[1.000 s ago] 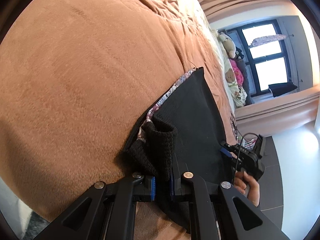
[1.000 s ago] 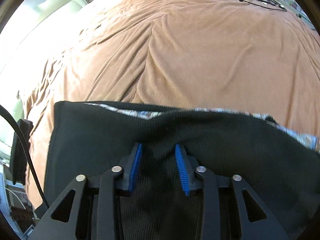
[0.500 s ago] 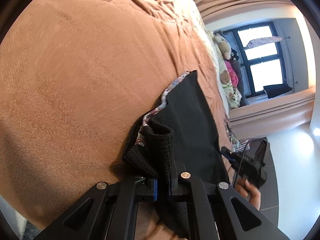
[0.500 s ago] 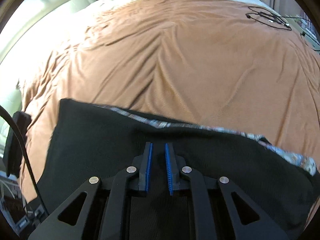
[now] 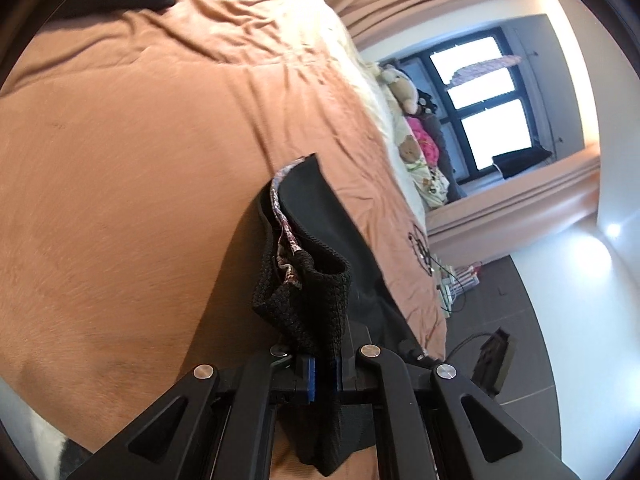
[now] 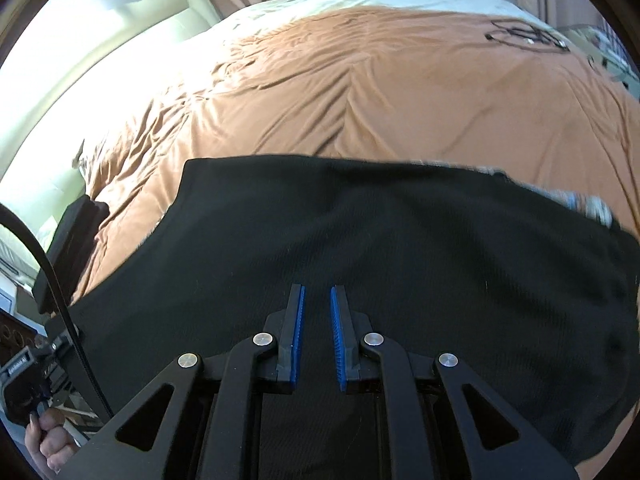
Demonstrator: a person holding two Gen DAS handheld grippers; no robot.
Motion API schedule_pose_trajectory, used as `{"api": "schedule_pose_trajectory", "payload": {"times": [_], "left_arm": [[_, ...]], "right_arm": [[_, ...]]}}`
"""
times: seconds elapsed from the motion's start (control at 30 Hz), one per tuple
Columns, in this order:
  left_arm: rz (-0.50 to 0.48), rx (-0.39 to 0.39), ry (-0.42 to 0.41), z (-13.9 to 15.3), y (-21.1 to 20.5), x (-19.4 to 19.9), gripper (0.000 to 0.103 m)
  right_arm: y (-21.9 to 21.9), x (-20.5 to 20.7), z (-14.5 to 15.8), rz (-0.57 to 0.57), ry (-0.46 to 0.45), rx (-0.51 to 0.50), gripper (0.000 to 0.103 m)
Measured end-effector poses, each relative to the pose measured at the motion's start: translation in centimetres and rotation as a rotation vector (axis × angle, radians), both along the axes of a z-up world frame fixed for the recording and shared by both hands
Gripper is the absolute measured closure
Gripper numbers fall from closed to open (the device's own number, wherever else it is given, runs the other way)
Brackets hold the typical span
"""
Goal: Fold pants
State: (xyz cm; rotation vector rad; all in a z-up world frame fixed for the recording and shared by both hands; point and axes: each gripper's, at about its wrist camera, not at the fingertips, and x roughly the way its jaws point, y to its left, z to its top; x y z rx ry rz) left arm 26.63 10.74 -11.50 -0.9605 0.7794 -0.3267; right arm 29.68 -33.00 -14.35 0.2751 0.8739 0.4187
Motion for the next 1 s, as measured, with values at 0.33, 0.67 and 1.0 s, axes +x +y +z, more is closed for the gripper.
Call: {"api": "schedule_pose_trajectory", "payload": {"times": [0.33,0.67,1.0], "left_arm": [[-0.056,0.027,-0.073,3.8,-2.3,1.0,0.097],[-0.137,0.083,-0.132,7.6,-6.2,2.1,0.097],[-0.228,0.134,-0.195,11.4,-11.3,3.9,0.097]], "right_arm": [[0.0,-3.8,-1.1,0.017,0.029,0.072,0.093],[0.5,-7.8,-4.9,0.091,0.106,0.146,0.093],[-9.3,-9.0,-2.4,0.068,0.068,0.279,0.092]]}}
